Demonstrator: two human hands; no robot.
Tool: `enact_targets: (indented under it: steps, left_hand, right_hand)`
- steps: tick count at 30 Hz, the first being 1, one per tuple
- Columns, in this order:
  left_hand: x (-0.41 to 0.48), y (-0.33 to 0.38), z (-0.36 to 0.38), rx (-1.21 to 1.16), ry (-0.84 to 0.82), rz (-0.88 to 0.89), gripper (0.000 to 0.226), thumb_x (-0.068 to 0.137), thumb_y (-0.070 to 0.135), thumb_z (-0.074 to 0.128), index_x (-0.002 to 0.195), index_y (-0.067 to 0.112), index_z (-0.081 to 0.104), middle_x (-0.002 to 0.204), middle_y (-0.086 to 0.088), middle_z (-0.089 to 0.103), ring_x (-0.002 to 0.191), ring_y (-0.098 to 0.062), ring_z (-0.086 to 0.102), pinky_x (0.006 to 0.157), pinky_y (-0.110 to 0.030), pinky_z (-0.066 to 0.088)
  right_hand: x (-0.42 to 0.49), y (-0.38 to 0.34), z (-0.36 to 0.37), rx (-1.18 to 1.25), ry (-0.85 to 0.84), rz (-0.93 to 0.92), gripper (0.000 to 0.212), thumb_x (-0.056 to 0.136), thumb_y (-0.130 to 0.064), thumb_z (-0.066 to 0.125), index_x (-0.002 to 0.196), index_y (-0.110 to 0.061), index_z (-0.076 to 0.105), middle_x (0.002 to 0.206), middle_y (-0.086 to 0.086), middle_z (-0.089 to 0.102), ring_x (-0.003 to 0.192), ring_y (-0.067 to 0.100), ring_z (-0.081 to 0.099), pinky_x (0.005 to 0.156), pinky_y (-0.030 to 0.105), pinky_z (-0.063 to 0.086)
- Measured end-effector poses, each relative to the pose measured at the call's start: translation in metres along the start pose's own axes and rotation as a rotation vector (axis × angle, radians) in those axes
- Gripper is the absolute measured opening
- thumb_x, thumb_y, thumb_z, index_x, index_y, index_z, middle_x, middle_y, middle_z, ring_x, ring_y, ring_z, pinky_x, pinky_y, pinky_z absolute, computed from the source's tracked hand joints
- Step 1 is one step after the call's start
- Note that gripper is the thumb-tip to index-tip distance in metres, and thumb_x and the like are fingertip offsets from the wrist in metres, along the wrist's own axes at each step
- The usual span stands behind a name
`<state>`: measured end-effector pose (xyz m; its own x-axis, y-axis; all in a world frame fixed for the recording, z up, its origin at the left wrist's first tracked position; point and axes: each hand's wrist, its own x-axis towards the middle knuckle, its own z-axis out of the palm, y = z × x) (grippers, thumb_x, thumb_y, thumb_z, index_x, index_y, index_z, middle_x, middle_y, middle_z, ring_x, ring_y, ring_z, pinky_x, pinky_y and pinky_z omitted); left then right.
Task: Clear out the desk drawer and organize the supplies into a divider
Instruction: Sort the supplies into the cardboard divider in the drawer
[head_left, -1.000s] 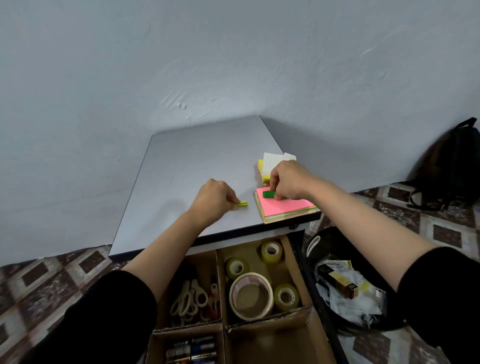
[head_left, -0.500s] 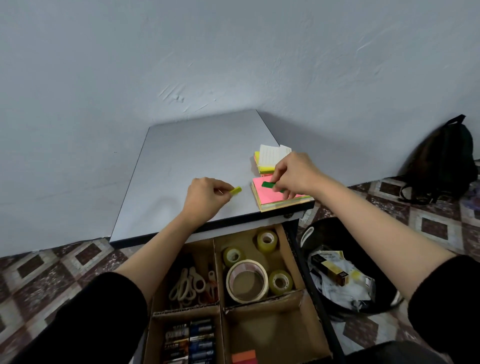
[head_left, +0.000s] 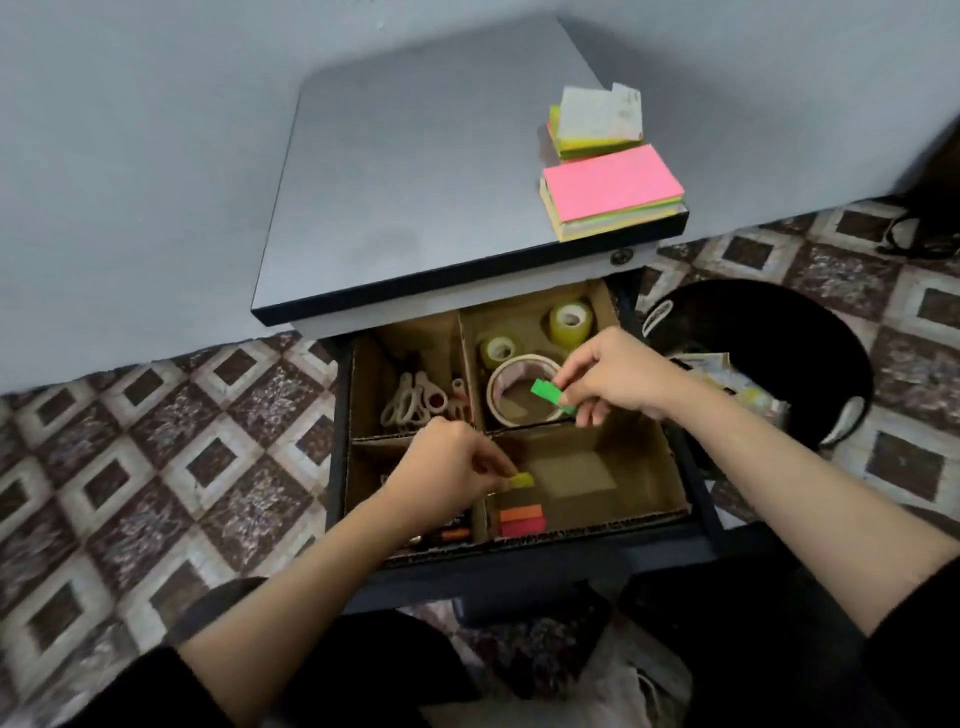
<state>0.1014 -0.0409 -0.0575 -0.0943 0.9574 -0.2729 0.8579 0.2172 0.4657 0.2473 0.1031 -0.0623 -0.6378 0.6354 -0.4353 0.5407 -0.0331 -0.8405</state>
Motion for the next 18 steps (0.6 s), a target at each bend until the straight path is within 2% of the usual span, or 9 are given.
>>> enact_targets:
  steps: [1,3,4,7,10,14,18]
  left_hand:
    - [0.0,0.002,0.008,0.089,-0.001,0.004,0.018,0.082,0.023,0.069,0.099,0.021,0.074,0.095,0.002,0.072,0.084,-0.007,0.061,0.075,-0.007,0.04]
    - [0.003,0.005,0.023,0.211,0.0,0.01,0.023,0.086,0.023,0.063,0.107,0.026,0.071,0.105,0.003,0.07,0.1,-0.016,0.059,0.09,-0.023,0.042]
    - [0.006,0.006,0.027,0.254,-0.009,0.012,0.024,0.088,0.023,0.059,0.11,0.027,0.07,0.108,0.003,0.069,0.104,-0.018,0.059,0.092,-0.028,0.043]
    - [0.022,0.013,0.039,0.392,-0.111,0.022,0.026,0.091,0.022,0.051,0.111,0.023,0.068,0.111,-0.002,0.067,0.105,-0.024,0.06,0.086,-0.032,0.047]
    - [0.03,0.017,0.046,0.549,-0.217,0.005,0.025,0.093,0.016,0.046,0.107,0.015,0.067,0.107,-0.007,0.065,0.101,-0.028,0.061,0.079,-0.035,0.046]
    - [0.039,0.016,0.05,0.632,-0.2,-0.047,0.027,0.092,0.008,0.044,0.107,0.016,0.066,0.107,-0.006,0.065,0.101,-0.028,0.06,0.076,-0.034,0.045]
    - [0.045,0.023,0.056,0.739,-0.201,-0.05,0.026,0.093,0.007,0.041,0.102,0.014,0.064,0.105,-0.006,0.065,0.1,-0.027,0.062,0.067,-0.03,0.036]
  right_hand:
    - [0.002,0.003,0.003,0.014,-0.012,0.006,0.018,0.078,0.011,0.065,0.092,0.0,0.065,0.066,0.017,0.064,0.04,0.012,0.06,0.039,0.017,0.046]
    - [0.008,0.009,0.008,0.032,-0.033,0.012,0.018,0.078,0.009,0.066,0.095,0.001,0.066,0.063,0.014,0.064,0.039,0.011,0.059,0.038,0.017,0.045]
    - [0.011,0.009,0.009,0.03,-0.039,0.001,0.018,0.078,0.008,0.067,0.094,-0.001,0.066,0.063,0.012,0.063,0.039,0.01,0.059,0.038,0.016,0.044]
    - [0.02,0.008,0.007,0.038,-0.04,-0.047,0.017,0.078,0.006,0.068,0.085,-0.01,0.066,0.065,0.007,0.064,0.041,0.007,0.059,0.039,0.015,0.043]
    - [0.024,0.006,0.004,0.035,-0.031,-0.062,0.016,0.078,0.004,0.069,0.083,-0.012,0.067,0.066,0.005,0.066,0.043,0.008,0.059,0.04,0.015,0.042]
    - [0.027,0.007,0.003,0.036,-0.042,-0.07,0.018,0.077,0.003,0.069,0.078,-0.015,0.067,0.069,0.005,0.065,0.045,0.009,0.058,0.04,0.014,0.042]
    - [0.028,0.009,0.004,0.03,-0.068,-0.07,0.018,0.078,0.004,0.069,0.077,-0.014,0.066,0.067,0.004,0.064,0.044,0.009,0.057,0.039,0.014,0.042]
